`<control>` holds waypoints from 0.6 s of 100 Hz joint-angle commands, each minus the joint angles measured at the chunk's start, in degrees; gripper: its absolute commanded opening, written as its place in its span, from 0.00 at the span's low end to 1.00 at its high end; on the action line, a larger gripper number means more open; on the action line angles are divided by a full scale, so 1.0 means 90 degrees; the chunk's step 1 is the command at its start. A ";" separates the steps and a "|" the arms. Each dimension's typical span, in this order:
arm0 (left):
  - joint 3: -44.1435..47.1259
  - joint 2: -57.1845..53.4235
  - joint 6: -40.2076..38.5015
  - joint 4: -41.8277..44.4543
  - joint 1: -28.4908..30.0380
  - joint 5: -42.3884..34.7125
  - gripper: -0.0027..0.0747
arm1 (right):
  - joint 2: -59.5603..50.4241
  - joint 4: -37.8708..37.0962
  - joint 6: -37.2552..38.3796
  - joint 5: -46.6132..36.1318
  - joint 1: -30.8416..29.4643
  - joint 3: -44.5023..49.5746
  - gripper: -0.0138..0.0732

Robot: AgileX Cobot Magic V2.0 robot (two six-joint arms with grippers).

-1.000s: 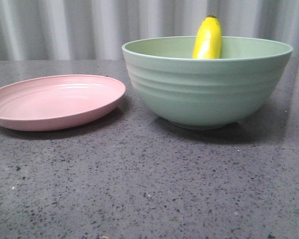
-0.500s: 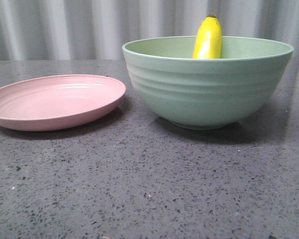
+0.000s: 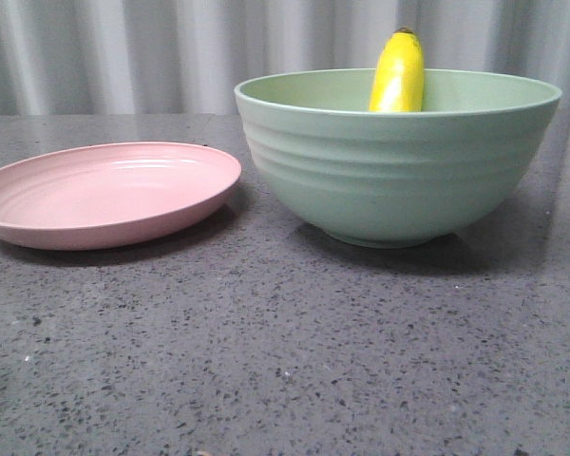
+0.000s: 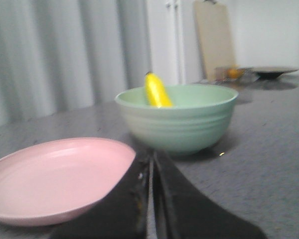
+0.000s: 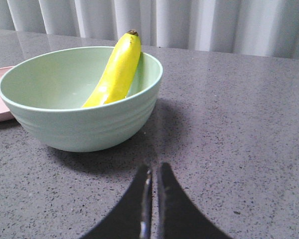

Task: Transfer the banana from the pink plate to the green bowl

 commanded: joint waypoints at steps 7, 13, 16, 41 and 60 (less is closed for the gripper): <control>0.0055 0.0062 -0.0013 0.0032 0.1294 -0.0199 0.01 | -0.0109 -0.0079 -0.0034 -0.0445 -0.0025 -0.0162 0.09; 0.0055 0.0062 -0.0013 0.0032 0.1735 -0.0085 0.01 | -0.0109 -0.0079 -0.0034 -0.0445 -0.0025 -0.0162 0.09; 0.0055 0.0062 -0.0013 0.0032 0.1951 -0.0019 0.01 | -0.0109 -0.0079 -0.0034 -0.0445 -0.0025 -0.0162 0.09; 0.0055 0.0062 -0.0013 0.0032 0.3711 0.0947 0.01 | -0.0109 -0.0079 -0.0034 -0.0445 -0.0025 -0.0162 0.09; 0.0068 -0.0271 -0.0013 0.0022 0.4446 0.1971 0.01 | -0.0109 -0.0079 -0.0034 -0.0445 -0.0025 -0.0162 0.09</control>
